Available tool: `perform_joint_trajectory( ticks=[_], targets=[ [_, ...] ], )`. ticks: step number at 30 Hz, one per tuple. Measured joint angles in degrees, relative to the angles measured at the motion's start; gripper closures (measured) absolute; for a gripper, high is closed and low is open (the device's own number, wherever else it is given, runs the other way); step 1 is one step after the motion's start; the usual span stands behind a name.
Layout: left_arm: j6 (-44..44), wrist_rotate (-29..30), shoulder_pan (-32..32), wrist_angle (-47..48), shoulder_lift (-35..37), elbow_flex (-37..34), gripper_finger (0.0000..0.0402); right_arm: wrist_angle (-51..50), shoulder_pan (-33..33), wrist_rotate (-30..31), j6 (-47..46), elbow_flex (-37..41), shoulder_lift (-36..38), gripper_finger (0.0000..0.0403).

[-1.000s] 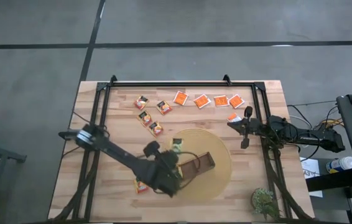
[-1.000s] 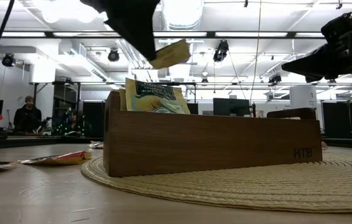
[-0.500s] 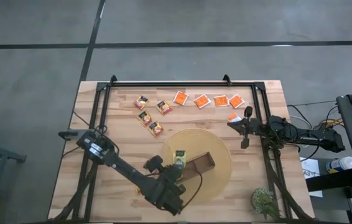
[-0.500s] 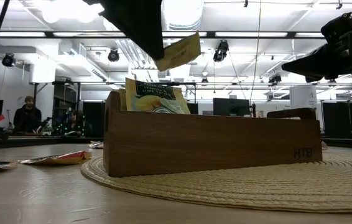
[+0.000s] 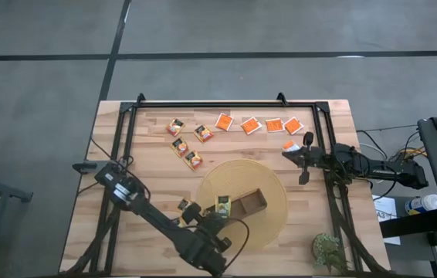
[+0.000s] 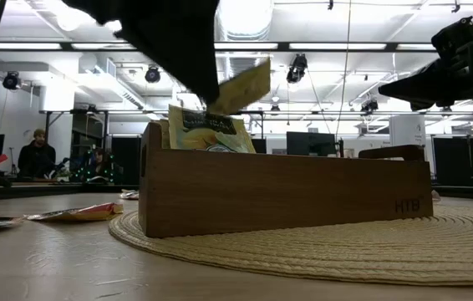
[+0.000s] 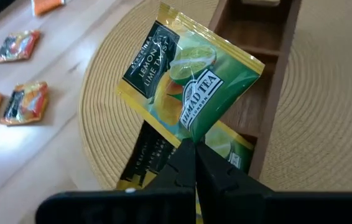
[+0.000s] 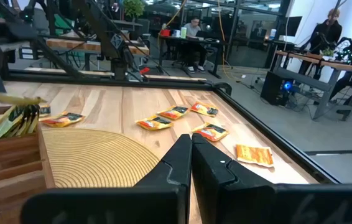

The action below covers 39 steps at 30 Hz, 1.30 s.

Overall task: Pick & Place Tea
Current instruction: Put the green tea bag into the left section of the wooden organizer

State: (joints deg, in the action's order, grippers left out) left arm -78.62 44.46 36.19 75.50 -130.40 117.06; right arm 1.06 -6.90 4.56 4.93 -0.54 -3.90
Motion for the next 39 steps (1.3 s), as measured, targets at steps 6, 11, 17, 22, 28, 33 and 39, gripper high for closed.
perform_joint_trajectory(
  ticks=[6,11,17,22,28,33,39],
  targets=[
    [-3.7,-4.1,-1.3,2.3,-3.2,0.0,0.0401,0.0,0.0,0.0,0.0,0.0,0.0,0.0394],
    [-5.6,-7.1,-2.4,4.7,-4.6,0.0,0.0401,0.0,0.0,0.0,0.0,0.0,0.0,0.0394],
    [-4.9,-8.4,-2.6,4.6,-4.6,0.0,0.0401,0.0,0.0,0.0,0.0,0.0,0.0,0.0394],
    [-4.2,-10.1,-2.7,8.0,-4.5,0.4,0.0401,0.0,0.0,0.0,0.0,0.0,0.0,0.0394],
    [-4.6,-10.3,-2.7,10.7,-4.5,0.4,0.0401,0.0,0.0,0.0,0.0,0.0,0.0,0.0394],
    [-4.4,-10.3,-2.7,10.9,-4.5,0.4,0.0401,0.0,0.0,0.0,0.0,0.0,0.0,0.0394],
    [-3.5,-9.4,-2.7,11.1,-4.5,0.3,0.0401,0.0,0.0,0.0,0.0,0.0,0.0,0.0394]
  ],
)
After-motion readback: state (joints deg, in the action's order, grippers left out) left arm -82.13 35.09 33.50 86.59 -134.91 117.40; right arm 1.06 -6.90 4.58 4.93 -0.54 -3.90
